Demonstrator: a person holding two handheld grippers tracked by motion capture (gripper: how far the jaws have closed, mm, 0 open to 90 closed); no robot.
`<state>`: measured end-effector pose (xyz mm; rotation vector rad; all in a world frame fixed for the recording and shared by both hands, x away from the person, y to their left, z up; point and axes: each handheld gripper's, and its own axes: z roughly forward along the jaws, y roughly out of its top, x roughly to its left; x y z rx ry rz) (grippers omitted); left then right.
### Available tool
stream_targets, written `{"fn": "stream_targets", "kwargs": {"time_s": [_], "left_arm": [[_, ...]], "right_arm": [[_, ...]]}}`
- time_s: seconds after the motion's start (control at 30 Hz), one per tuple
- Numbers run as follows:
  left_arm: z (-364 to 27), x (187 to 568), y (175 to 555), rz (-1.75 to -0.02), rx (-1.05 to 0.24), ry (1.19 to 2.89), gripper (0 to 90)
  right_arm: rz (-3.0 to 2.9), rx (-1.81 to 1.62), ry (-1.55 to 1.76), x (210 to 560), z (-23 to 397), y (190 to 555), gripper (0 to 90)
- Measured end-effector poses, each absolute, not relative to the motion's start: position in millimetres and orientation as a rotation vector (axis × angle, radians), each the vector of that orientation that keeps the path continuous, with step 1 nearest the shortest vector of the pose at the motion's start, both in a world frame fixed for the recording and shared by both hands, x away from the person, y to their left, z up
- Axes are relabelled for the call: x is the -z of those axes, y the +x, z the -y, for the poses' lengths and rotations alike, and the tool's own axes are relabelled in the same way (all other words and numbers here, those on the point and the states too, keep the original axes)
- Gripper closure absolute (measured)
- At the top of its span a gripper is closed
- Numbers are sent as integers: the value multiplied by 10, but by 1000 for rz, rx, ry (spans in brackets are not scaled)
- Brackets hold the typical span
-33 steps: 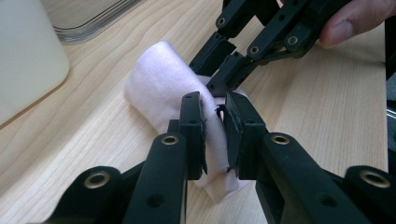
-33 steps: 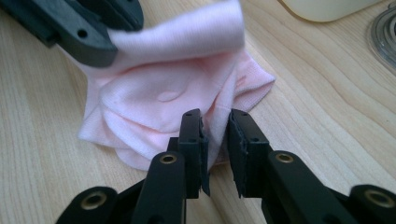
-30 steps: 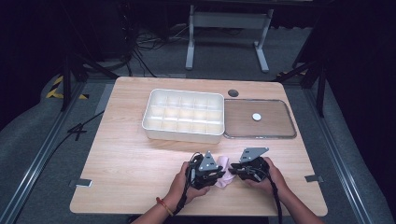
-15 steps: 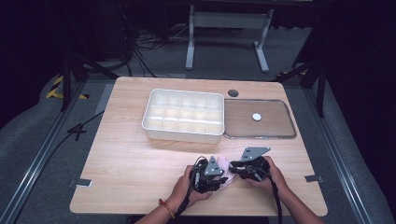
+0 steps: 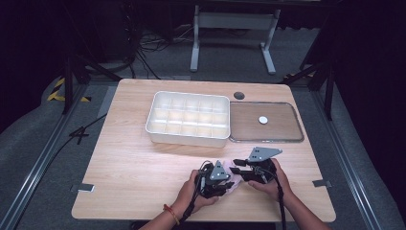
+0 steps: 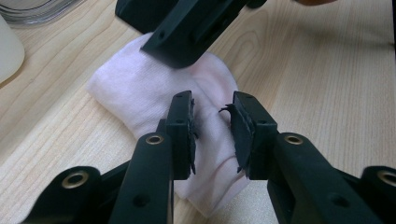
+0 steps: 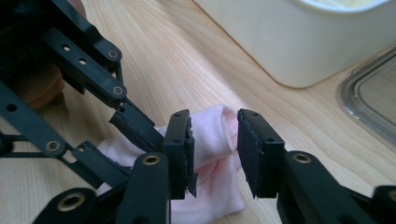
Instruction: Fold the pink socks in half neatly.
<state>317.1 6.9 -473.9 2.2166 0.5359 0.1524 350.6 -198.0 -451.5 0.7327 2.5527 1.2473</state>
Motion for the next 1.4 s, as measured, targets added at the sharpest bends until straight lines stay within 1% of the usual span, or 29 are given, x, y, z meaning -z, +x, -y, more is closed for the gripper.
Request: {"fn": "stream_targets", "kwargs": {"time_s": [0.1, 0.13, 0.2, 0.27, 0.37, 0.53, 0.77, 0.83, 0.87, 0.9, 1.0, 1.13, 1.4], "left_arm": [[-83, 4716, 3167, -520, -139, 2218, 666], [-83, 4716, 3167, -520, -139, 2218, 656], [-127, 4668, 3177, -495, -117, 2206, 653], [-197, 4612, 3181, -499, -103, 2184, 645], [-355, 4509, 3209, -513, -98, 2138, 644], [-463, 4516, 3261, -550, -103, 2121, 725], [-281, 4659, 3188, -490, -95, 2185, 742], [-182, 4710, 3125, -430, -161, 2251, 737], [-182, 4710, 3125, -430, -161, 2251, 737], [-153, 4729, 3093, -399, -196, 2273, 737], [-108, 4773, 3039, -374, -229, 2287, 738], [-125, 4799, 3053, -372, -212, 2287, 737], [-117, 4801, 3051, -374, -220, 2288, 737]], "right_arm": [[-2579, -1184, 737, 4581, 1955, 3546, 705], [-2579, -1184, 737, 4581, 1955, 3546, 705], [-2602, -1161, 743, 4615, 1961, 3559, 750], [-2607, -1145, 738, 4621, 1966, 3556, 790], [-2617, -1139, 726, 4637, 1982, 3559, 810], [-2611, -1128, 689, 4648, 1980, 3556, 816], [-2615, -1122, 685, 4654, 1985, 3539, 823], [-2611, -1122, 674, 4659, 1991, 3534, 826], [-2611, -1122, 674, 4659, 1991, 3534, 826], [-2610, -1112, 673, 4663, 1997, 3516, 827], [-2614, -1101, 673, 4660, 2020, 3503, 826], [-2613, -1089, 677, 4652, 2051, 3501, 814], [-2587, -1084, 694, 4603, 2078, 3514, 805]]}}
